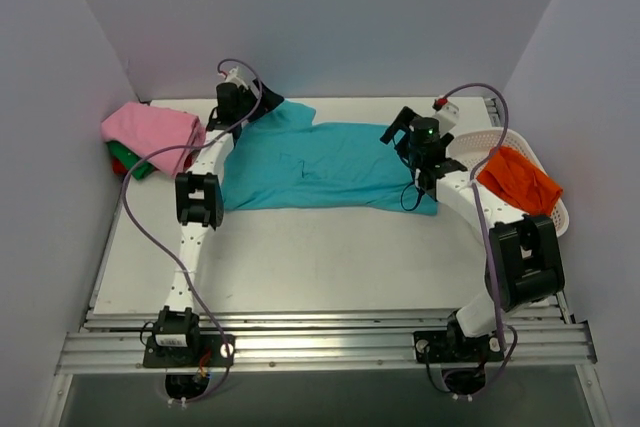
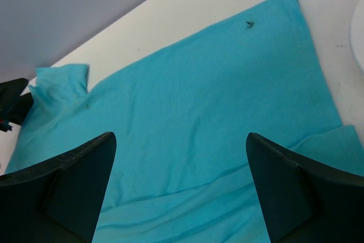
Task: Fold and stack the t-shirts
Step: Fold the tshirt
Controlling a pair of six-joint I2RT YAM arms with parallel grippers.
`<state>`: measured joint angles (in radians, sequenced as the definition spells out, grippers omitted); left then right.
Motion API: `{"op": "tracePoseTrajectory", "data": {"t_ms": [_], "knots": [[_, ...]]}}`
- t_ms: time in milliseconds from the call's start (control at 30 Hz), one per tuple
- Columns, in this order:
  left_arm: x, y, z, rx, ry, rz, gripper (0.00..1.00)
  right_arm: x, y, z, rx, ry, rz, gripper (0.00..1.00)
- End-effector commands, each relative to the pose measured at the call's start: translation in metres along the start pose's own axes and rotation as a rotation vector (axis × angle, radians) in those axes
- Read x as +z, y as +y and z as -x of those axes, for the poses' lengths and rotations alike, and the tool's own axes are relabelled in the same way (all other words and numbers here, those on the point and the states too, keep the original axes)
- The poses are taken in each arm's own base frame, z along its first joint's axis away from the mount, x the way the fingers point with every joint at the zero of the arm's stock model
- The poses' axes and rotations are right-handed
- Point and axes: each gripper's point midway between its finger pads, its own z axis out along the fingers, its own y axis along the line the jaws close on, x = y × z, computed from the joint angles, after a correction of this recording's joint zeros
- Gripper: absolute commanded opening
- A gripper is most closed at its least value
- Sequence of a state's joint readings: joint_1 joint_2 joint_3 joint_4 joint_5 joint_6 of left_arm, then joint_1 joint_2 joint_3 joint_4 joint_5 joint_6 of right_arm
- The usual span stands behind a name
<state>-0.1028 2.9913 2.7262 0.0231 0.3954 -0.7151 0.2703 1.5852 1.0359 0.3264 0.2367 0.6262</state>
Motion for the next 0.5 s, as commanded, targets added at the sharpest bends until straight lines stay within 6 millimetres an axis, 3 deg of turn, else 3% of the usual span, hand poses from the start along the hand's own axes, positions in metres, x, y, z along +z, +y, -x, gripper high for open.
{"op": "tracePoseTrajectory", "data": {"t_ms": [0,167,267,400,467], "knots": [[-0.002,-0.034,0.015,0.089,-0.019,0.005,0.94,-0.013,0.015,0.024,0.02,-0.068,0.065,0.93],[0.004,-0.035,0.0,0.109,-0.004,0.01,0.94,-0.015,0.015,0.019,0.024,-0.063,0.078,0.93],[0.006,-0.035,-0.004,0.12,-0.009,0.018,1.0,-0.015,0.014,0.016,0.026,-0.056,0.083,0.93],[0.007,-0.033,0.0,0.13,-0.037,0.049,0.74,-0.015,0.015,0.014,0.029,-0.053,0.092,0.93],[0.007,-0.031,0.002,0.136,-0.044,0.059,0.48,-0.012,0.014,0.011,0.026,-0.05,0.088,0.93]]}}
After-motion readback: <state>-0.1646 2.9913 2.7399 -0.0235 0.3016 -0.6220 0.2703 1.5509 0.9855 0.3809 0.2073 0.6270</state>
